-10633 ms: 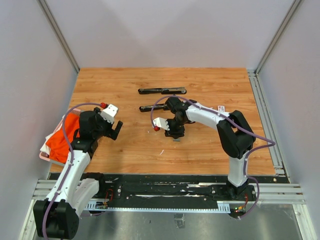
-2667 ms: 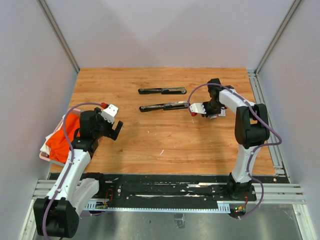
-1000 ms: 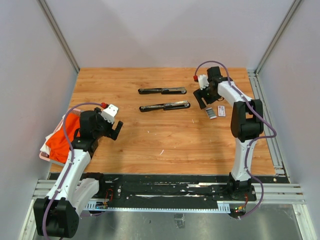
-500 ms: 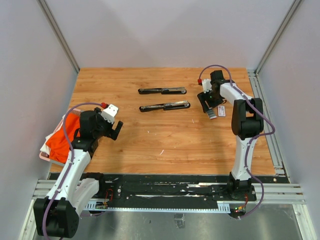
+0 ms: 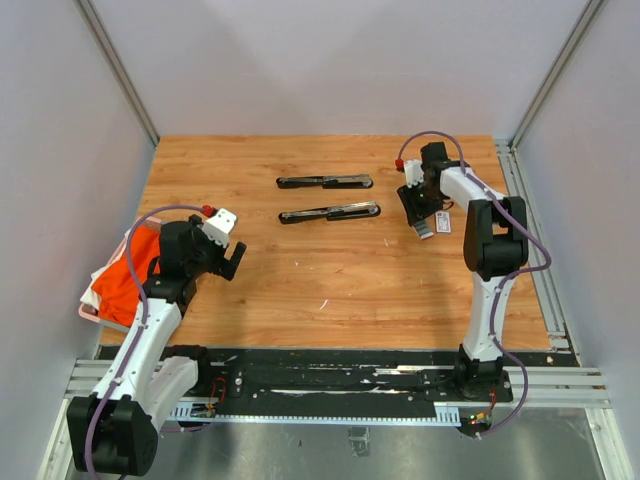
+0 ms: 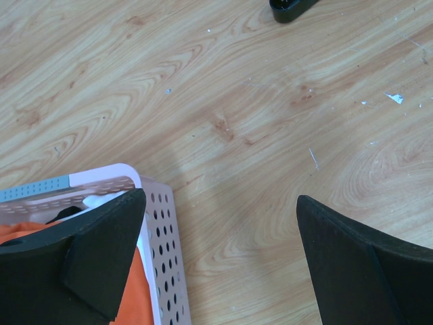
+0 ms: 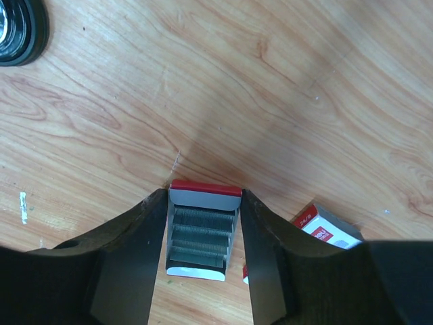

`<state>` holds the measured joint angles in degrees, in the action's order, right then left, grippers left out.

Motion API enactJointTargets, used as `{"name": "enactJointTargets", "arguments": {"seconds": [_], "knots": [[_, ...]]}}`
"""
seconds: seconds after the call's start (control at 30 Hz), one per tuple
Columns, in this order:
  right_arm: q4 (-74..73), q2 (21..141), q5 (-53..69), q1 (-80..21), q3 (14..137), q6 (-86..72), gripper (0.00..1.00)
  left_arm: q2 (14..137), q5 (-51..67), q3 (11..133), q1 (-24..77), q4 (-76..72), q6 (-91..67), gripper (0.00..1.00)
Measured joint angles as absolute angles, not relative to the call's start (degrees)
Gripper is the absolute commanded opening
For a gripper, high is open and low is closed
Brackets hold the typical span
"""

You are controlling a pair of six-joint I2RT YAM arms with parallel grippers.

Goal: Unload the staples from the stapler
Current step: Move the staple box to the center of the board.

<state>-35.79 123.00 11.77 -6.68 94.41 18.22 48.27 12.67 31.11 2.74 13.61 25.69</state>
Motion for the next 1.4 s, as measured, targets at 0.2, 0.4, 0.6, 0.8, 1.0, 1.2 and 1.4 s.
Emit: {"name": "enactJointTargets", "arguments": {"seconds": [0.2, 0.4, 0.6, 0.8, 1.0, 1.2, 1.4], "knots": [[-35.4, 121.4, 11.7, -6.9, 91.8, 19.1, 0.47, 48.3, 12.7, 31.1, 2.7, 13.6, 25.7, 0.98], [-35.2, 118.5, 11.5, -9.1, 87.6, 21.8, 0.45, 48.2, 12.7, 31.1, 2.7, 13.6, 25.7, 0.98], [-35.1, 116.0, 11.6, -14.5, 83.7, 25.1, 0.45, 48.1, 12.7, 31.1, 2.7, 13.6, 25.7, 0.98], [-35.0, 115.1, 12.5, -22.1, 82.3, 28.3, 0.45, 47.8, 12.7, 31.1, 2.7, 13.6, 25.7, 0.98], [-36.1, 115.7, 13.9, -29.5, 83.3, 33.7, 0.45, 47.7, 12.7, 31.1, 2.7, 13.6, 25.7, 0.98], [-40.2, 119.8, 17.3, -35.3, 89.6, 40.9, 0.47, 47.4, 12.6, 31.1, 2.7, 13.6, 25.7, 0.98], [-42.3, 121.3, 18.6, -38.8, 92.1, 46.5, 0.59, 47.3, 12.6, 31.1, 2.7, 13.6, 25.7, 0.98]]}}
